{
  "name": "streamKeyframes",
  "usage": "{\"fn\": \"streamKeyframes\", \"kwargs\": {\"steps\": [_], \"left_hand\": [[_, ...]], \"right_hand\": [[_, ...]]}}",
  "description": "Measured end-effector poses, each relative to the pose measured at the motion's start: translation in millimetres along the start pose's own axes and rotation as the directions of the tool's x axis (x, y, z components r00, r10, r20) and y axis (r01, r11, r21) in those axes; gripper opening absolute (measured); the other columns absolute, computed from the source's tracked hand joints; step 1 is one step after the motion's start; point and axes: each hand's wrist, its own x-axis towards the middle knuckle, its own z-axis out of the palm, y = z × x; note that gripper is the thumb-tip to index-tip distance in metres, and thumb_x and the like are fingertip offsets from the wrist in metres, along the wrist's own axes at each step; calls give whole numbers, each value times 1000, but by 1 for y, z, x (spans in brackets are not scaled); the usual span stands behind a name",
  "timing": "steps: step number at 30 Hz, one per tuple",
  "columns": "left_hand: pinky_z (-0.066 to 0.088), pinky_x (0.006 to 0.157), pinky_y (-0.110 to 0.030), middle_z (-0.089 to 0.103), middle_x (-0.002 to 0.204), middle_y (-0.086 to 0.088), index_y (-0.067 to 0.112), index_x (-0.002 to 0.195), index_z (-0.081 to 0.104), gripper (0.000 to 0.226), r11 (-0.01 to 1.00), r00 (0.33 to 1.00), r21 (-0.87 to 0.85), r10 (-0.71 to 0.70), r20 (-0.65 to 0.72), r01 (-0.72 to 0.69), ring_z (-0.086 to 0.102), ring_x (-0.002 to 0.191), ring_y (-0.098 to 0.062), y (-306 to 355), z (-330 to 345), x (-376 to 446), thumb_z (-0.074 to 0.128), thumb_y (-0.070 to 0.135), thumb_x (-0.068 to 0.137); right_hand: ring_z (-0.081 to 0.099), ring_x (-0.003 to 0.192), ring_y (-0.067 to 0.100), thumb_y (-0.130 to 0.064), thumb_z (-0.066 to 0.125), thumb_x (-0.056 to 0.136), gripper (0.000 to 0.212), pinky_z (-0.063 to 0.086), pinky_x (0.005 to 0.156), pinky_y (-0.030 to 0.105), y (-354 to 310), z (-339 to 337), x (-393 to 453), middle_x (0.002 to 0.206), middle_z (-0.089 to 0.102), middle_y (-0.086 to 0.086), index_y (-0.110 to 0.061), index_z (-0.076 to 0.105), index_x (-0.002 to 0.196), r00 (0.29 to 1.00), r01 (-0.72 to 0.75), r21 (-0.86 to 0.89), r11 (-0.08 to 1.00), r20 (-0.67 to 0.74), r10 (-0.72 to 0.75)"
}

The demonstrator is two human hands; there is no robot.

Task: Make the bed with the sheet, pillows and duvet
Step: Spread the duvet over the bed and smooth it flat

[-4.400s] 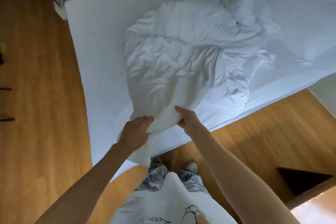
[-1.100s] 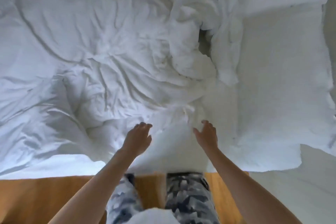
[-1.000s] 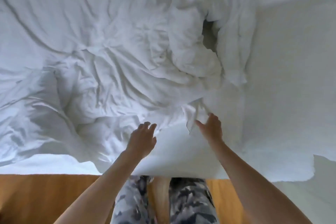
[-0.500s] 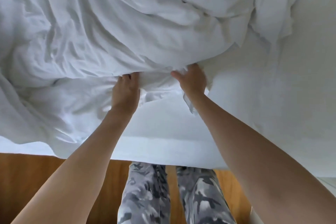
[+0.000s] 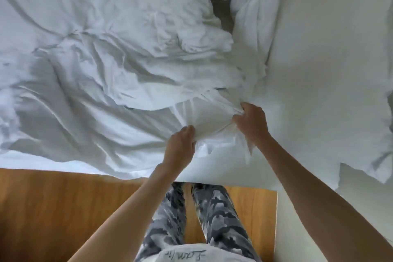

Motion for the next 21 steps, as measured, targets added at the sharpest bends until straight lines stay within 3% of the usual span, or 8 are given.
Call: {"fn": "streamKeyframes", "kwargs": {"steps": [4,6,8,12,15,17,19,21], "left_hand": [[45,62,-39,60,89,-16,1,96,54,15,984,985,-50,172,-12,-173,59,77,-35,133,-5,-2,60,-1,83],[45,69,-41,61,97,-16,0,105,55,20,970,971,-23,240,-11,-240,60,87,-35,170,-9,-3,61,2,85],[46,78,-42,60,106,-15,2,112,54,22,954,952,33,292,93,-296,59,96,-34,181,-5,-10,58,11,92],[41,92,-38,53,124,-12,8,129,48,31,944,880,130,224,419,-303,52,115,-30,172,15,-37,46,18,100],[38,101,-37,47,136,-12,13,141,41,44,956,767,208,26,641,-207,47,124,-30,155,20,-52,49,21,98],[38,102,-35,47,139,-11,15,143,39,47,959,763,245,-51,644,-142,47,127,-28,140,12,-57,49,25,98],[38,102,-34,48,139,-9,16,143,39,46,964,822,258,-94,562,-66,48,127,-26,120,-2,-59,46,27,99],[40,101,-34,52,136,-7,16,141,41,43,969,875,246,-147,460,34,51,123,-24,96,-20,-61,44,28,101]], "right_hand": [[49,59,28,-34,59,64,23,30,55,31,45,-133,-57,59,55,4,-11,54,68,964,-44,32,998,-262,51],[50,55,27,-32,61,68,25,33,52,31,63,-176,-89,57,55,3,-8,53,67,942,-55,39,998,-330,65],[50,53,26,-33,56,70,27,35,53,30,78,-186,-115,57,56,6,-6,52,68,936,-73,-9,997,-345,65],[58,63,32,-27,57,78,22,41,59,35,110,-145,-143,65,61,14,-6,53,75,948,-126,-65,990,-301,101],[64,90,34,-28,57,90,23,43,69,34,141,-104,-163,91,66,13,-6,55,99,950,-308,-293,905,-38,311],[61,104,29,-43,54,92,44,47,79,32,159,-89,-177,111,61,9,-10,48,121,884,-339,-492,802,125,451],[57,112,26,-52,55,90,61,47,84,31,165,-89,-181,121,54,9,-11,38,132,859,-347,-548,761,140,492],[53,115,26,-50,52,92,61,47,86,32,159,-91,-177,125,51,9,-12,36,136,889,-339,-512,790,102,447]]}}
